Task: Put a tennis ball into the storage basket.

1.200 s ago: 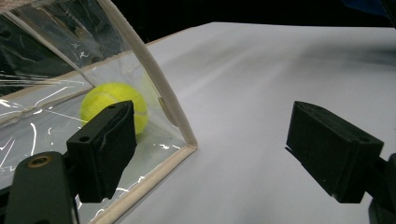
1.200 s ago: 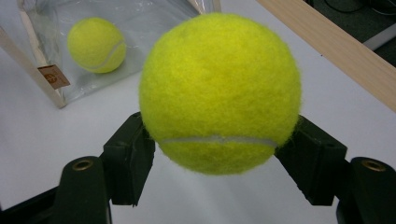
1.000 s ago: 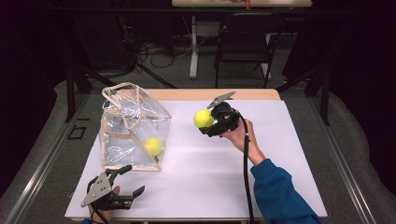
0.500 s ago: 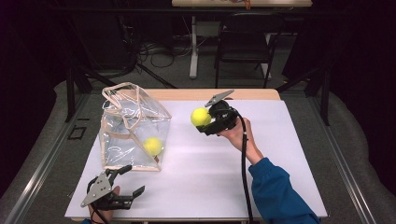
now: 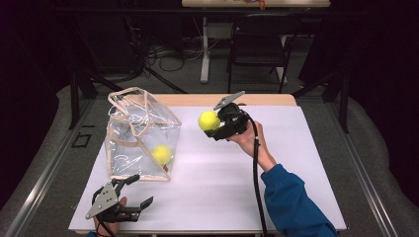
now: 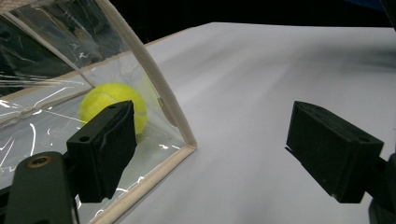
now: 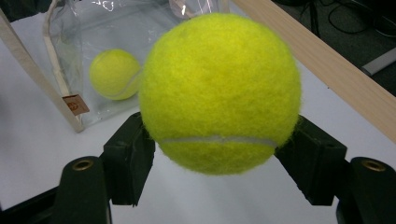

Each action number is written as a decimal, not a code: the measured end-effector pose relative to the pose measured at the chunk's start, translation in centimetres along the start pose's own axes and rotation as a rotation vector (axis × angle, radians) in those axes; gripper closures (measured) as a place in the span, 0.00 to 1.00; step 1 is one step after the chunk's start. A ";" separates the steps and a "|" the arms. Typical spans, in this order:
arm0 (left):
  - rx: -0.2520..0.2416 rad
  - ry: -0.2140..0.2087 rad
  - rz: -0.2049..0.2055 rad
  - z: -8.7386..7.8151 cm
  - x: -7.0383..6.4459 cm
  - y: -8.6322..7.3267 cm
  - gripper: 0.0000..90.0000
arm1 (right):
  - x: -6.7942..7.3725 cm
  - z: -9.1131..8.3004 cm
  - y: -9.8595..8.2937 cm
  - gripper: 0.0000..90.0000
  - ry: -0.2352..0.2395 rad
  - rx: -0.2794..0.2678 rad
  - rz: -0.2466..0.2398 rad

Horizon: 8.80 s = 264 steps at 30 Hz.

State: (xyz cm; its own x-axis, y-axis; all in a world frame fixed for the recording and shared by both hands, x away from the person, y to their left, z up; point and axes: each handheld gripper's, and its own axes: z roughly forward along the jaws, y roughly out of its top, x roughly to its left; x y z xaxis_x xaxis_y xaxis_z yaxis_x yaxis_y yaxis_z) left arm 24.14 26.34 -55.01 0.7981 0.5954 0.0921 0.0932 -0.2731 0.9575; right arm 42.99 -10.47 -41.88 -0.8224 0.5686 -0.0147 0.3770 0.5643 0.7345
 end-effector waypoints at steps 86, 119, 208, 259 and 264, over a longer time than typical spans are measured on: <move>-0.006 -0.002 0.000 -0.1 0.0 0.0 0.18 | 0.2 0.3 6.1 0.34 -0.003 -0.021 -0.054; -0.010 -0.001 -0.001 -0.1 0.1 0.0 0.18 | 2.1 2.0 9.0 0.34 0.034 -0.073 -0.089; -0.024 -0.010 0.001 0.0 0.1 0.2 0.18 | 7.0 5.2 15.2 0.33 0.062 -0.125 -0.133; -0.031 -0.010 0.002 -0.1 0.1 0.2 0.18 | 9.4 7.9 17.2 0.33 0.045 -0.038 -0.191; -0.029 -0.009 0.004 -0.1 0.0 0.2 0.18 | 9.5 8.0 17.2 0.33 0.046 -0.034 -0.189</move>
State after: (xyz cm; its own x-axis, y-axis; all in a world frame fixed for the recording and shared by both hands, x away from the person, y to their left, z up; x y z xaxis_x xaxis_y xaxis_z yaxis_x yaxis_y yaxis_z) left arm 24.14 26.35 -54.79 0.8035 0.5878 0.0939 0.0727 -0.2534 0.9646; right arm 45.09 9.48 -34.82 -0.8962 0.4260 -0.1242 0.1997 0.6372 0.7443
